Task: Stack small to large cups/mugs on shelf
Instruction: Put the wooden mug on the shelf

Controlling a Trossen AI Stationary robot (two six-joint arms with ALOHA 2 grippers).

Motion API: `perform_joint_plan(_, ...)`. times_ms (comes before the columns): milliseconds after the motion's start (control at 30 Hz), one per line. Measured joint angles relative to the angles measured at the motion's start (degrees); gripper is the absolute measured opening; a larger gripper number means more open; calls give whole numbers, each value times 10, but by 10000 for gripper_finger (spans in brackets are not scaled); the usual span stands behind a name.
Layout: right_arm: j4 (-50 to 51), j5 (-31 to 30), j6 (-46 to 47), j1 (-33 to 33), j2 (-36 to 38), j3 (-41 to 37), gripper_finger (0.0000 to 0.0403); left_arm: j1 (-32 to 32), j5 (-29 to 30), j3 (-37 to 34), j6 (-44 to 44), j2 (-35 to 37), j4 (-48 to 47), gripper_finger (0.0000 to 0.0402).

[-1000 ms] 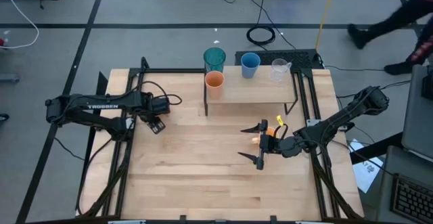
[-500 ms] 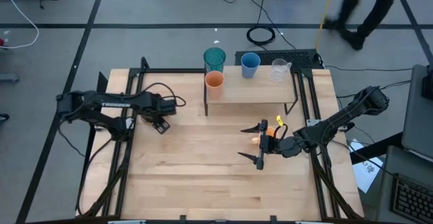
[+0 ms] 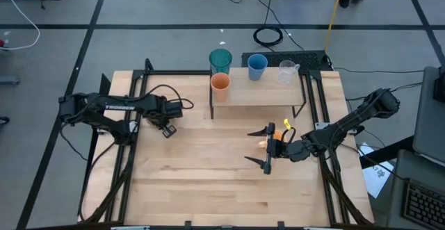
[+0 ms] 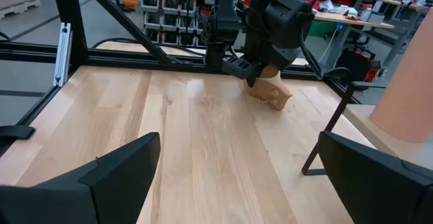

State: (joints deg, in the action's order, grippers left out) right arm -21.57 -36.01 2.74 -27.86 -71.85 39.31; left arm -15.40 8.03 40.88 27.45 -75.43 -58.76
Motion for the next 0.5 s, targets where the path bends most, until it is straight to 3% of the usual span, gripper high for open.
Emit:
perform_joint_plan(200, 2, 0, 0, 0, 0, 0, 391, 14, -4, 17, -3, 5, -45, 31)
perform_joint_plan(500, 1, 0, 0, 0, 0, 0, 391, 68, -37, 142, -45, 52, -143, 21)
